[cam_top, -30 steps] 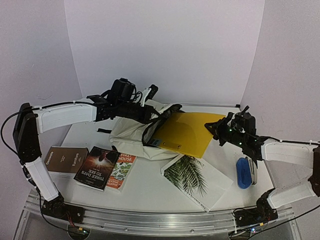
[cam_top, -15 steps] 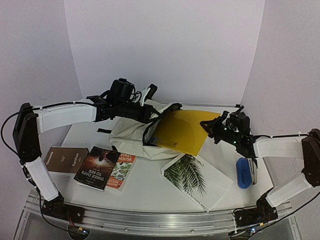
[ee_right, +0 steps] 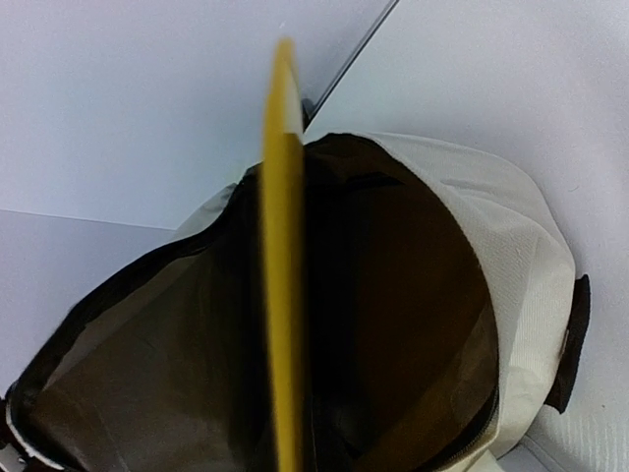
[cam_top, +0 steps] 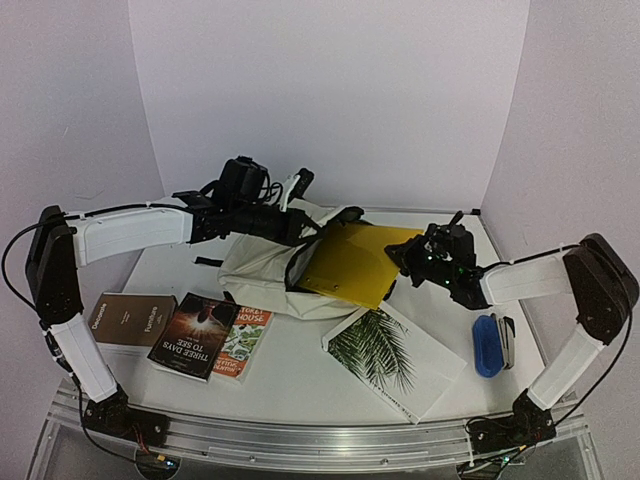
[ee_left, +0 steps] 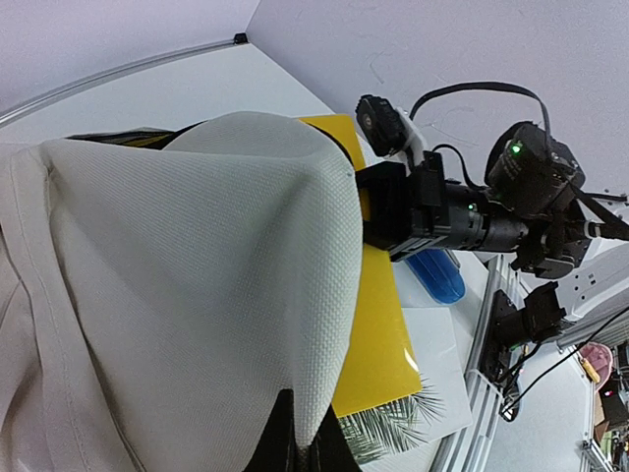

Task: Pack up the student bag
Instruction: Place the files in the student bag.

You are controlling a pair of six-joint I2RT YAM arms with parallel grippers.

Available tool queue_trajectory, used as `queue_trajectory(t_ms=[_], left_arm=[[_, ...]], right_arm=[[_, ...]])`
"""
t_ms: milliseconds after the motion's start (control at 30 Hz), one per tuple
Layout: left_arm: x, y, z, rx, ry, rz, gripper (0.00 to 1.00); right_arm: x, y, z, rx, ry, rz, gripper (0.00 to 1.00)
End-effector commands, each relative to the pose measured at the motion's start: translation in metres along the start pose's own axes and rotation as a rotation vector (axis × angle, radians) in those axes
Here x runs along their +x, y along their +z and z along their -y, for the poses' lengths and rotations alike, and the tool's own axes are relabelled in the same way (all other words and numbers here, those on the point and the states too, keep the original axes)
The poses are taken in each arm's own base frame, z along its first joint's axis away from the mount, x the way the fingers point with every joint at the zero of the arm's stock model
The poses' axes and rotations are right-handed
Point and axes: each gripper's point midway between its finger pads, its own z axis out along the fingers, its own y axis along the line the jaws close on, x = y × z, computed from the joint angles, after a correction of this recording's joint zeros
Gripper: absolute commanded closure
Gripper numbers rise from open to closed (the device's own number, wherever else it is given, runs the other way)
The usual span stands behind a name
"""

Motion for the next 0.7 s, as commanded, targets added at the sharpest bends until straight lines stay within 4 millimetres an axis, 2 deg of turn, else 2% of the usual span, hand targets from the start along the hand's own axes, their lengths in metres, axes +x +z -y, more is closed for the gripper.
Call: queue_trajectory(t_ms=[0, 200, 400, 533, 667], left_arm=[[-0.039, -0.016, 0.037, 0.114, 0.06, 0.1, 1.0], [-0.038, -0.015, 0.034, 0.105, 0.039, 0.091, 1.0], [-0.036, -0.01, 0.029, 0.102, 0.001, 0.082, 1.0], [-0.039, -0.009, 0.024, 0.083, -0.016, 0.09, 1.0], [-0.039, -0.01, 0.017, 0.065, -0.037, 0.091, 1.0]], right_arm=[[-0.007, 0.035, -0.013, 0.077, -0.16, 0.062, 1.0], [-0.004, 0.072, -0.001, 0.133, -0.215, 0.065, 1.0], [-0.005, 0.103, -0.002, 0.142, -0.258, 0.062, 0.97], [-0.008, 0.11, -0.01, 0.145, -0.301, 0.059, 0.86], [-0.015, 0.098, -0.012, 0.174, -0.337, 0.082, 0.65]])
